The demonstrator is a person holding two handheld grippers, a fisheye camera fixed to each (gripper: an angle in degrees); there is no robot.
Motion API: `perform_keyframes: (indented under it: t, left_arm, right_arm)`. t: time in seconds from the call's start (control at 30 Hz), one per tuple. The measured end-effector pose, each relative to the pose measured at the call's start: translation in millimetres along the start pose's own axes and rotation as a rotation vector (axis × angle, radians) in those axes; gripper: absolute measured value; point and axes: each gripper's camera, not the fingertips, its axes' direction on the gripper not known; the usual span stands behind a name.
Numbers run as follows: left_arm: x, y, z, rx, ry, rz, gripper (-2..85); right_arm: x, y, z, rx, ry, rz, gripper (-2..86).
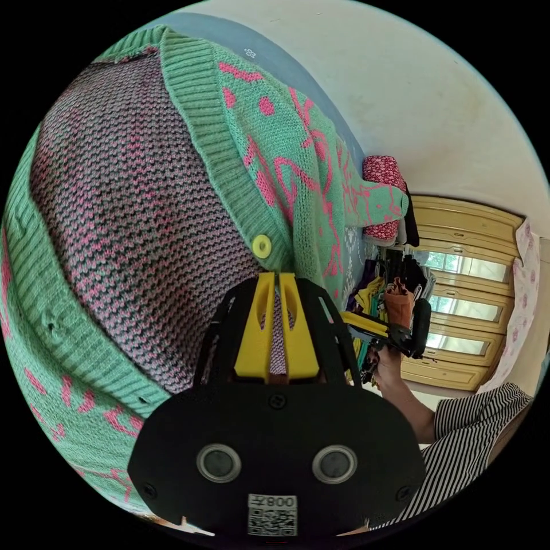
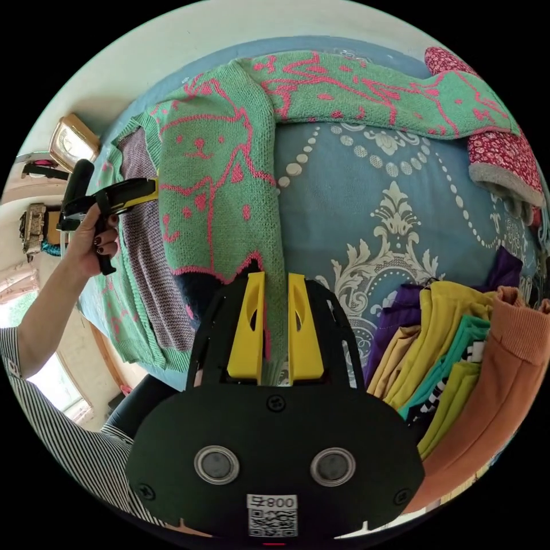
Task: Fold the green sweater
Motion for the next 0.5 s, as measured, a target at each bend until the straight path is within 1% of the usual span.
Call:
perform_keyframes:
  t: [0.07, 0.13, 0.27, 0.4, 0.5]
  left_arm:
    - [8.5, -1.3, -5.0, 0.010, 0.013, 0.013, 1.5]
    - [18.2, -0.4, -14.8, 0.028, 0.038, 0.027, 1.2]
    - [38.9, 8.5, -57.8, 0.095, 0.089, 0.061, 0.9]
    - [33.5, 12.6, -105.1, 0.190, 0.029, 0.020, 0.7]
    - [17.1, 5.6, -104.4, 0.160, -0.013, -0.051, 0.7]
  right_arm:
    - [0.5, -4.6, 11.8, -0.030, 0.067, -0.038, 5.3]
    - [3.7, -7.1, 9.6, -0.030, 0.084, -0.066, 4.5]
    - [34.6, -15.4, -2.9, -0.057, 0.029, -0.060, 3.6]
    - [64.3, -23.9, -3.0, -0.083, -0.009, -0.046, 3.6]
    - [82.7, -32.7, 3.1, -0.108, -0.086, -0.019, 4.3]
